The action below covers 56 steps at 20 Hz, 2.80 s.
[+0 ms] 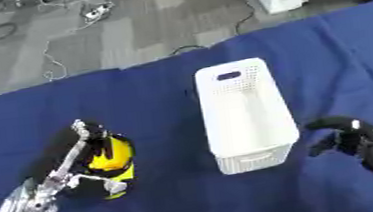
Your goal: Pick up objects on the table and place them in the box.
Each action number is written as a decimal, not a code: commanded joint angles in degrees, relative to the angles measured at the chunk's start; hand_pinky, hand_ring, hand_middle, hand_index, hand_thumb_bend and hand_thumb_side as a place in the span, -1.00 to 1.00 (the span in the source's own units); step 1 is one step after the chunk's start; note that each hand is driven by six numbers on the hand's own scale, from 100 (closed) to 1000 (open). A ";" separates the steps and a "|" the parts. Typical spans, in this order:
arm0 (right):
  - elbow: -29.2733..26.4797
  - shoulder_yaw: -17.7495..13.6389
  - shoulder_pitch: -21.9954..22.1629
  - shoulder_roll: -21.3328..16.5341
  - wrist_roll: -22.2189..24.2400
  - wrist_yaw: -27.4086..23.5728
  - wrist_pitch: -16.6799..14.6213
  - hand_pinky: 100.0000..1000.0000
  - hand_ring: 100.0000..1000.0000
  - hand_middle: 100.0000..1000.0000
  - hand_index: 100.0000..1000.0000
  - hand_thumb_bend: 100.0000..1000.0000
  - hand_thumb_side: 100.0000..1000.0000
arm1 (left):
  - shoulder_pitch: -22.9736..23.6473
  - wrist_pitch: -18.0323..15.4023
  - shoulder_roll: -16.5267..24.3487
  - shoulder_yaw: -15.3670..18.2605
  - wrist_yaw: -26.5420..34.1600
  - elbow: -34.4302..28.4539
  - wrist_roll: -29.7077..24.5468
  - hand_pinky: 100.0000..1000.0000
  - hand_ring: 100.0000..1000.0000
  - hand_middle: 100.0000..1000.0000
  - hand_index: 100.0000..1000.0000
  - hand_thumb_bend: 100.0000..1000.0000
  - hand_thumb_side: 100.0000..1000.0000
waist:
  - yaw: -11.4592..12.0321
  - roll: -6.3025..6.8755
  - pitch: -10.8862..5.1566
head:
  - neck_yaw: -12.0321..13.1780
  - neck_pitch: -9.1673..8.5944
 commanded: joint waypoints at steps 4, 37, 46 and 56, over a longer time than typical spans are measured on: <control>-1.01 -0.14 -0.09 -0.51 -0.02 0.01 0.10 0.61 0.35 0.72 0.86 -0.12 0.57 | -1.48 0.63 1.86 0.86 0.67 -3.04 -0.43 -1.00 -1.00 -0.70 -0.45 0.63 -1.00 | 0.10 -0.37 -1.17 | -0.23 -0.71; -1.01 0.29 0.49 -0.82 0.49 -0.63 1.06 0.61 0.35 0.72 0.86 -0.15 0.56 | -12.72 2.14 5.08 -0.29 4.48 -10.80 -5.67 -1.00 -1.00 -0.68 -0.45 0.75 -1.00 | 0.30 0.30 -3.35 | 1.06 -0.86; -1.01 0.63 0.05 -1.09 1.04 -0.64 1.17 0.61 0.35 0.72 0.86 -0.16 0.57 | -15.79 1.36 5.14 -1.60 5.25 -10.57 -6.95 -1.00 -1.00 -0.67 -0.45 0.75 -1.00 | -0.99 0.84 -3.37 | 1.47 -1.10; -1.01 1.06 -0.88 -1.25 2.09 -0.24 1.48 0.62 0.35 0.72 0.85 -0.16 0.58 | -19.61 0.20 4.86 -2.99 6.44 -9.36 -7.56 -1.00 -1.00 -0.67 -0.45 0.76 -1.00 | -3.14 1.86 -2.87 | 2.47 -2.03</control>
